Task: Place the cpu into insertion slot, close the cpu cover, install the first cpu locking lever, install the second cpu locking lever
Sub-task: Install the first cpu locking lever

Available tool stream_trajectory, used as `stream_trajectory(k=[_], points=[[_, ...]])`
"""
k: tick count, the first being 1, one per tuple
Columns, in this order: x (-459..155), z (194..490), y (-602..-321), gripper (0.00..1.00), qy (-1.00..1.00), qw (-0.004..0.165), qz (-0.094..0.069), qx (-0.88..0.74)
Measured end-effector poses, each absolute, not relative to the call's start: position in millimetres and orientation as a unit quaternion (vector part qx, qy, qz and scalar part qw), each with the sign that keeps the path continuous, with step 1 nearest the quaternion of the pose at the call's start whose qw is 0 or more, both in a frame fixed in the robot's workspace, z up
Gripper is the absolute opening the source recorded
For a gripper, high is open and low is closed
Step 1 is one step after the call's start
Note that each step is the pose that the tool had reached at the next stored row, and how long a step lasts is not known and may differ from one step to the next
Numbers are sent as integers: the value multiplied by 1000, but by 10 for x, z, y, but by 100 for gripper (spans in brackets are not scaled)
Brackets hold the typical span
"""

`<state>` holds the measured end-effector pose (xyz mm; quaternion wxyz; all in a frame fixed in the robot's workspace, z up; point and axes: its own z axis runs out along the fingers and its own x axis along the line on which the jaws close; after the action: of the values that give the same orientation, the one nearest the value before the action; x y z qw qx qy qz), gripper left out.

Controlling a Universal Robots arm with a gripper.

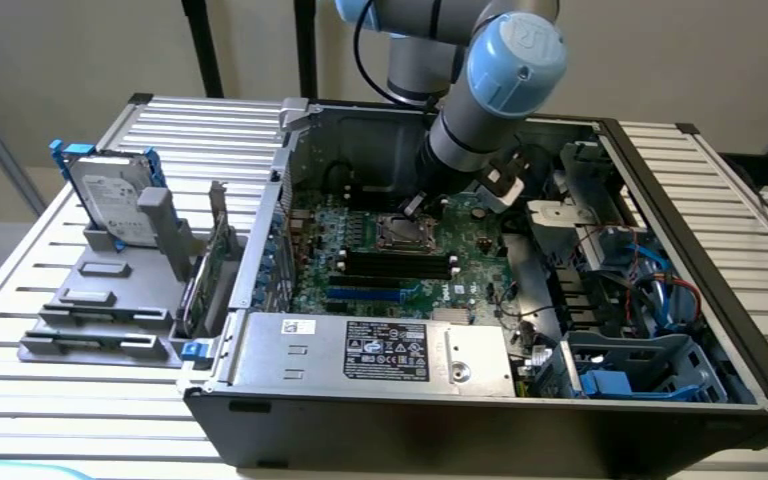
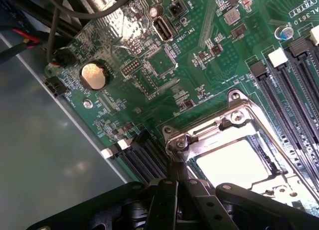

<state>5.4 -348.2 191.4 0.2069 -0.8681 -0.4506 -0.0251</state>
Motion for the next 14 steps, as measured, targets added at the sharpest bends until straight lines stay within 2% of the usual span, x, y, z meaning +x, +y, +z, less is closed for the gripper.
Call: stream_trajectory(k=[14], points=[[-135,2049,-3516,11,-452,208,-25,-867]])
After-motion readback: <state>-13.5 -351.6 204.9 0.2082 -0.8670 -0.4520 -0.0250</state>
